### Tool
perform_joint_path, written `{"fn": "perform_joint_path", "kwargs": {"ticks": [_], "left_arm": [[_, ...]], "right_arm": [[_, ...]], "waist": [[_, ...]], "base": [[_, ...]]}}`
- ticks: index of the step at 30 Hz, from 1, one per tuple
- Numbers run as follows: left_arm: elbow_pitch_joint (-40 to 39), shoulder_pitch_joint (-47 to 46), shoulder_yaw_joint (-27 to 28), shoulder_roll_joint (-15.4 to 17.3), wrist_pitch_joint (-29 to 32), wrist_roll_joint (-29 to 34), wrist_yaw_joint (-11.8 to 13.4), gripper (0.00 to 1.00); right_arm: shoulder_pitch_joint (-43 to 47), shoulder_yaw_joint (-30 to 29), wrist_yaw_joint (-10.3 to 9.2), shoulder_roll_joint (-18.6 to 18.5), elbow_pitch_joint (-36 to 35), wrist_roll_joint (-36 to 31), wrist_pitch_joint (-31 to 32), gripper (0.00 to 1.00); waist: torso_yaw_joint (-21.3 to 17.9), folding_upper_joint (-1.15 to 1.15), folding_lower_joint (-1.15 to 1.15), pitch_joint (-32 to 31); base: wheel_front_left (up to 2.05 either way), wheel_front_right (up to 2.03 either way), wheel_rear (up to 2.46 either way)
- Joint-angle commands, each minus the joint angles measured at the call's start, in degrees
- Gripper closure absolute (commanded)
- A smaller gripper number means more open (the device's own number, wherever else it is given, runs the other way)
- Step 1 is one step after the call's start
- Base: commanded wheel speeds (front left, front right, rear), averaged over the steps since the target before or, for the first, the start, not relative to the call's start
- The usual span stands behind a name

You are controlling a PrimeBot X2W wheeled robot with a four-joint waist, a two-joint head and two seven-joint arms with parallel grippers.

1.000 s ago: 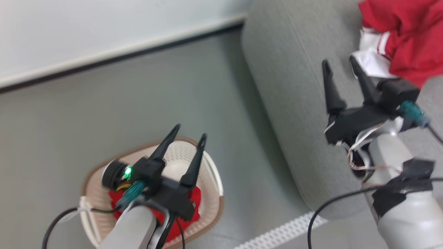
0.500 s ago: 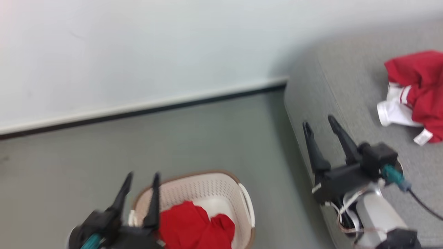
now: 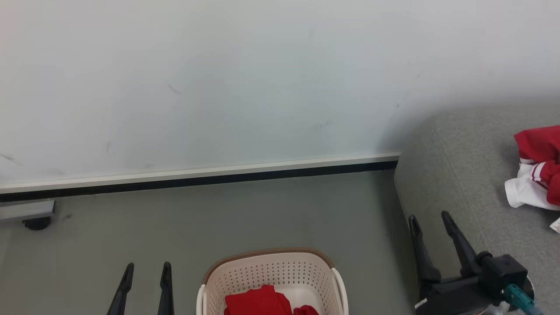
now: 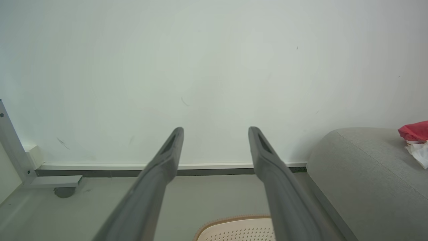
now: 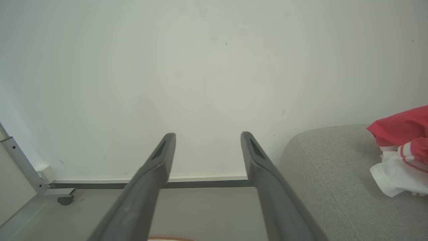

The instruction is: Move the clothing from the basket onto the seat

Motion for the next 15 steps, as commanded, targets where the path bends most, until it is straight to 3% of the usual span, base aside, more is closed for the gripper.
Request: {"fn": "perform_joint_path", "kwargs": {"ticks": [1,7,15], "left_arm": [[-1.0,2.5,1.1,-0.3,-0.1,1.2,-1.3,0.0],[-2.6,6.8,4.5,-1.5,-0.1,3.5,-4.5,0.0],[-1.7,8.8,6.4,-2.7,-0.1,4.5,-5.8,0.0]], "right_arm": [[2.6,-0.3,0.02,0.3,-0.7,-0.6,0.0,0.0],[6.9,1.0,0.02,0.6,-2.2,-0.5,0.0,0.0],[9.7,2.9,0.02,0.1,-4.5,-1.1,0.0,0.0]], "waist": [[1.8,0.01,0.01,-2.1],[1.2,0.01,0.01,-3.3],[-0.2,0.01,0.01,-4.0]], "base": [[0.0,0.0,0.0],[0.0,0.0,0.0],[0.0,0.0,0.0]]}}
